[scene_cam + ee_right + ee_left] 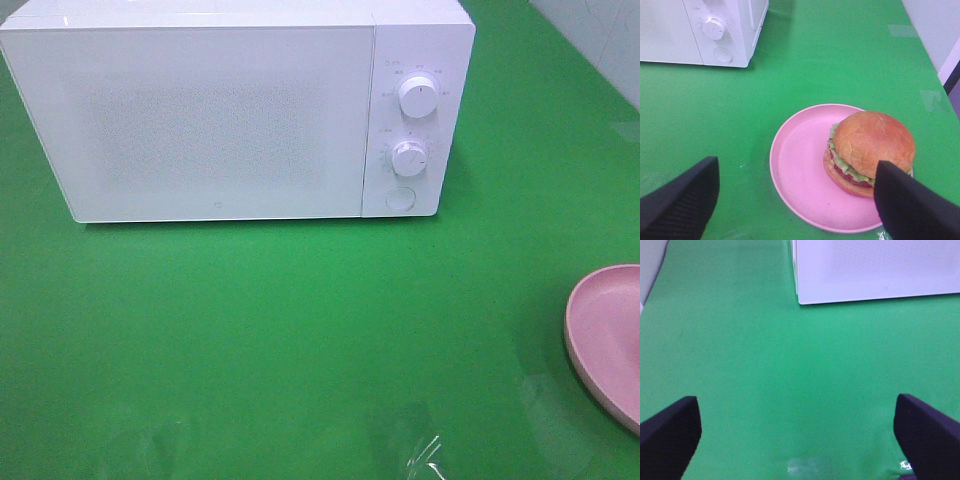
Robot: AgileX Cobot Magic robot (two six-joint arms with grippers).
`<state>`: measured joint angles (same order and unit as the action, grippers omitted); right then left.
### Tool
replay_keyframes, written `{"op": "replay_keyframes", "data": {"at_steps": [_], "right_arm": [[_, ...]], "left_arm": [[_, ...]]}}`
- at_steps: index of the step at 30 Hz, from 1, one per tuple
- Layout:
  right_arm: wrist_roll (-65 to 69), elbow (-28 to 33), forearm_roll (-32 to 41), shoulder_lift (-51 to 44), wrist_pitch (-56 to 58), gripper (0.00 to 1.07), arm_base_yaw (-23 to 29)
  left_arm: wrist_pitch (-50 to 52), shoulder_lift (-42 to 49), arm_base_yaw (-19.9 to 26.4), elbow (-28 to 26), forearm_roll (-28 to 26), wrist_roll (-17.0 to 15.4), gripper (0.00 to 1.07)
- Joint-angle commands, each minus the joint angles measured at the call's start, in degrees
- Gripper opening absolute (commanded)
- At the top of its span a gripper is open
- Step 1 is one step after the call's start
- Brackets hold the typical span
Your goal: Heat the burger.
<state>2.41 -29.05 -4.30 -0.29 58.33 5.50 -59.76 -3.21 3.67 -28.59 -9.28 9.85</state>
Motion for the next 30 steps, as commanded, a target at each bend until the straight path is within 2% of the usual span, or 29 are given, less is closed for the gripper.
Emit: {"op": "replay_keyframes", "data": {"at_steps": [1,2,30], "right_arm": [[-0.29,0.00,-0.11,-1.43,-0.80,0.75,-0.52],[-0.29,0.00,-0.11,-1.43,-0.80,0.75,-0.52],[-0.29,0.00,-0.11,-1.26,-0.80,0.75,-0.52]], "left_arm": [[0.40,2.92,-0.11,0.11,-0.06,0.17,1.03],[0.40,5.27,-0.11,0.11,-0.06,0.17,1.03],[0.40,5.10,-0.11,0.11,-0.06,0.17,1.03]]}}
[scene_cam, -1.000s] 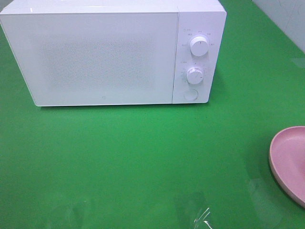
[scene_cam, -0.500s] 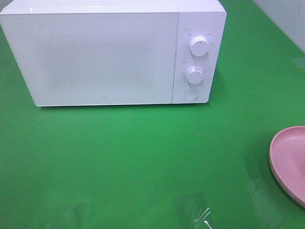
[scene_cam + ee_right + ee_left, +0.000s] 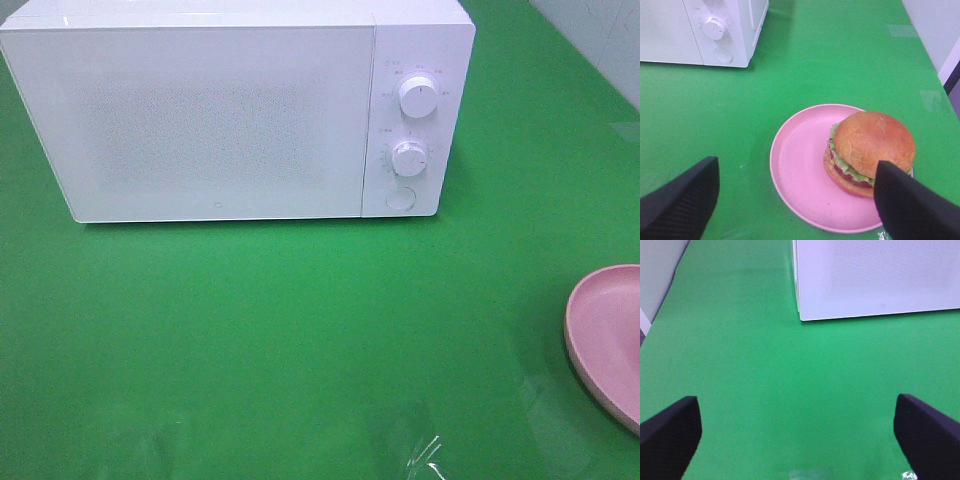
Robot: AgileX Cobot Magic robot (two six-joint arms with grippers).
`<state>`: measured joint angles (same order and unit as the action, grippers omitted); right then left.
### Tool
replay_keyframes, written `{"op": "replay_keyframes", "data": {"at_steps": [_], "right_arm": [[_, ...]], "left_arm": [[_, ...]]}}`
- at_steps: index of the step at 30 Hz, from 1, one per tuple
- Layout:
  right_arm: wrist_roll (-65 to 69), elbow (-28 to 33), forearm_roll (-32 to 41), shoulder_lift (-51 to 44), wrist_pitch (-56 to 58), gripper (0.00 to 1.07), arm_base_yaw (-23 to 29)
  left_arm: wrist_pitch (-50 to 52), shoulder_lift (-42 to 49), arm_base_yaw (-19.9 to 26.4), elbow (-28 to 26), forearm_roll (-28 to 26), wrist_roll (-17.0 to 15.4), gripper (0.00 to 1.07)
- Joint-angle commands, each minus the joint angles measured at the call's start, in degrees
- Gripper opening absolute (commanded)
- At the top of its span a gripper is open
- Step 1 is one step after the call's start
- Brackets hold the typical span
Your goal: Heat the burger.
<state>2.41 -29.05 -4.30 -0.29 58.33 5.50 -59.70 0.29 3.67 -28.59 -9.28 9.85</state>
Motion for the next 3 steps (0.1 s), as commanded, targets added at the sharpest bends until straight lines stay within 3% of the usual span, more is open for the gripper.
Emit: {"op": "replay_keyframes", "data": {"at_steps": [1,3], "right_arm": [[-0.29,0.00,-0.11,-1.26,-0.80,0.75,-0.52],[-0.29,0.00,-0.11,-1.26,-0.80,0.75,-0.52]], "left_arm": [[0.34,1.60,-0.11,0.11,-0.06,0.17,1.03],[0.34,1.60,-0.11,0.11,-0.06,0.17,1.03]]}}
